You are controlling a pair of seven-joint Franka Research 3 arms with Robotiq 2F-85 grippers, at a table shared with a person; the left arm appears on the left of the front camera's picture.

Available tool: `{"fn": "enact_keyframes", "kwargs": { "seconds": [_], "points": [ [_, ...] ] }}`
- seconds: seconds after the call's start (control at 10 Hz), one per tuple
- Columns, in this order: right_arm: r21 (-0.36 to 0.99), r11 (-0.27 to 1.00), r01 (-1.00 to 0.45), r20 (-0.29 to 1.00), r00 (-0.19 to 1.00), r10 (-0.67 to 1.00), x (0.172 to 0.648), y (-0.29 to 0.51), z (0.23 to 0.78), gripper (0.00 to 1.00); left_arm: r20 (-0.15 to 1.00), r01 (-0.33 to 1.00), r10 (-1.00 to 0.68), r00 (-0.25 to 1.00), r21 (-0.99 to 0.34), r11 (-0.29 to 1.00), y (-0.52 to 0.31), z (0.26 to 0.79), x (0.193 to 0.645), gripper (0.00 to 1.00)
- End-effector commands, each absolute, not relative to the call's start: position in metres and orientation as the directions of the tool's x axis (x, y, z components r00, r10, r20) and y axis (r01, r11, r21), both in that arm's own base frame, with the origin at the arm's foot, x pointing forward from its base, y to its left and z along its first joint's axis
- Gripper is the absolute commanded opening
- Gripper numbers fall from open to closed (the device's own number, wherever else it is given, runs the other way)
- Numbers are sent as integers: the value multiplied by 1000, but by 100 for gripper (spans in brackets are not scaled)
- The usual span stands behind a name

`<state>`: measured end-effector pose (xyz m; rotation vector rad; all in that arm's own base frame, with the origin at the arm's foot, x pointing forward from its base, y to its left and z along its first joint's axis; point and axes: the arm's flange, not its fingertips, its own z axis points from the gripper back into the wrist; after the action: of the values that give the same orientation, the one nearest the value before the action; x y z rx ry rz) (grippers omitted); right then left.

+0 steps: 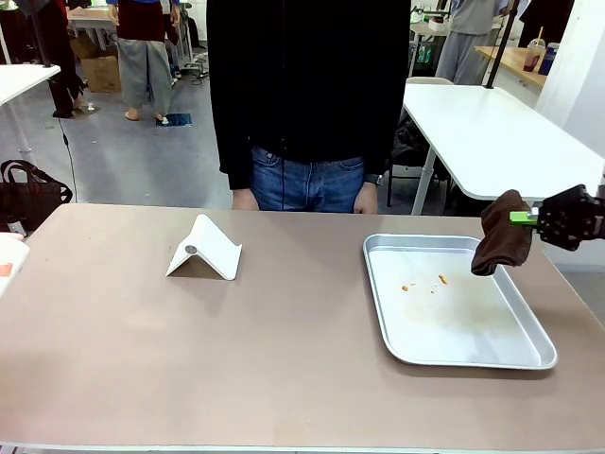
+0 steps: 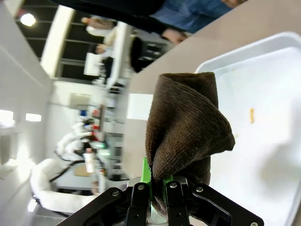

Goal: Clean the surface of the table.
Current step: Clean the area not pointed to by the person.

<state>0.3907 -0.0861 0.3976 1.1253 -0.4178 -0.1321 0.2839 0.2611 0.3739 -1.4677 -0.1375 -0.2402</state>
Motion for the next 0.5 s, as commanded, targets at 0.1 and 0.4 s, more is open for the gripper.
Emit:
{"fn": "enact_keyframes", "kwargs": {
  "seconds": [0.1,0.4],
  "points": [
    [699,711,-77,300,934,-194,423,-58,404,11,238,242,-67,969,-967,75,263,380,283,23],
    [461,886,-35,343,929,-141,452,-28,397,11,238,242,-67,969,-967,75,263,380,283,23]
  ]
}}
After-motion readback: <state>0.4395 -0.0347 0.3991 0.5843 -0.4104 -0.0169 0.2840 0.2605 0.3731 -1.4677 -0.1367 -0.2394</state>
